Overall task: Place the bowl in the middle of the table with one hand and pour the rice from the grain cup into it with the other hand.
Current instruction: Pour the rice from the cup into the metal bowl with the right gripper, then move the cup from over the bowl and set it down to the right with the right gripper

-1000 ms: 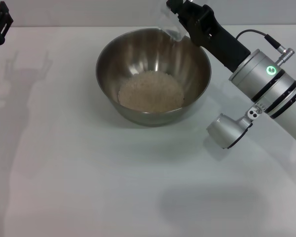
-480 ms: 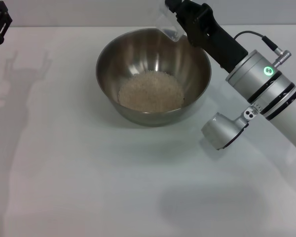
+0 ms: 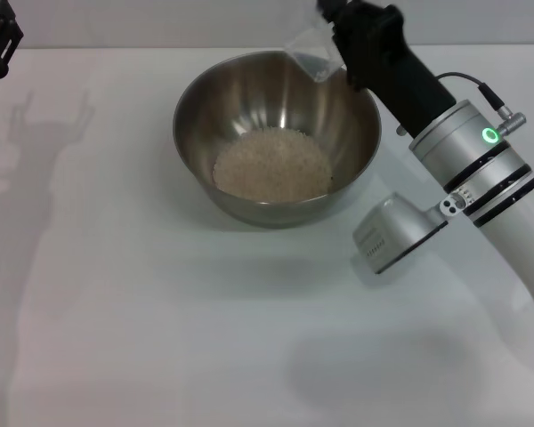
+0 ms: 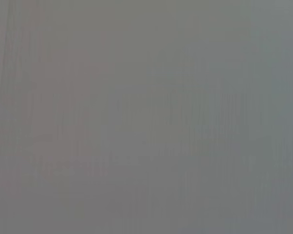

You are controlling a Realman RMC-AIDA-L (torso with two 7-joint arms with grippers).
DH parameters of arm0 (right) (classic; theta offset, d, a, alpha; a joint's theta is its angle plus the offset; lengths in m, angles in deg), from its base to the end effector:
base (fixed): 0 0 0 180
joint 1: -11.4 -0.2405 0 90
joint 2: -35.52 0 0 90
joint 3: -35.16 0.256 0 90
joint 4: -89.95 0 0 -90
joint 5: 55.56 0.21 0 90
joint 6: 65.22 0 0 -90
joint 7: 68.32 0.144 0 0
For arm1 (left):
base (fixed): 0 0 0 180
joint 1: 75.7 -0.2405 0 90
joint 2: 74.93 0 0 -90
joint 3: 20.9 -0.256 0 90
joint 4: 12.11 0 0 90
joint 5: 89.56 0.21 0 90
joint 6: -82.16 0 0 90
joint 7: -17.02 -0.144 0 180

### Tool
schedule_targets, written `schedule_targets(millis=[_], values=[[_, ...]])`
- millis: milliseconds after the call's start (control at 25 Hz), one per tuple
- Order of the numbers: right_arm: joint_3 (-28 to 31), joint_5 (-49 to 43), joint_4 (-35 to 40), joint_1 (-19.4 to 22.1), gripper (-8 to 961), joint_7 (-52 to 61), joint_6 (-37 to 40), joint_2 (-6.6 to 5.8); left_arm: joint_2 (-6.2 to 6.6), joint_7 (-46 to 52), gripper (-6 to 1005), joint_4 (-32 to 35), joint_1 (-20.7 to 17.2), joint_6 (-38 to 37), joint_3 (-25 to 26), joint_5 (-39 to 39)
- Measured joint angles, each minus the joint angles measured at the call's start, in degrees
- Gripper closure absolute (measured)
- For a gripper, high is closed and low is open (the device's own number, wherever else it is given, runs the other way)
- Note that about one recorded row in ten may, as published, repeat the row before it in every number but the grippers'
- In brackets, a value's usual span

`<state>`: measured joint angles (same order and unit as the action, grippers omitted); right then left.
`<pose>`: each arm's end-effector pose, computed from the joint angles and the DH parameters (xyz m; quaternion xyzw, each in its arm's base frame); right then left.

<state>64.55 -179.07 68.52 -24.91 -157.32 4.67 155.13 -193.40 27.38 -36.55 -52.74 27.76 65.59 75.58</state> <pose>0.1886 0.3606 -0.0682 -0.6075 -0.4760 -0.0466 0.6342 -0.3048 0.3746 0.0275 -0.6575 -0.2252 -0.3298 0.6389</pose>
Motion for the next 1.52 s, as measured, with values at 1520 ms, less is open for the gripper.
schedule_targets(millis=[1520], values=[[4.4, 22.3, -8.0, 14.8, 944, 58.2, -1.6, 0.18, -0.08, 0.0, 143, 0.0, 0.2, 0.0, -0.5, 0.2]])
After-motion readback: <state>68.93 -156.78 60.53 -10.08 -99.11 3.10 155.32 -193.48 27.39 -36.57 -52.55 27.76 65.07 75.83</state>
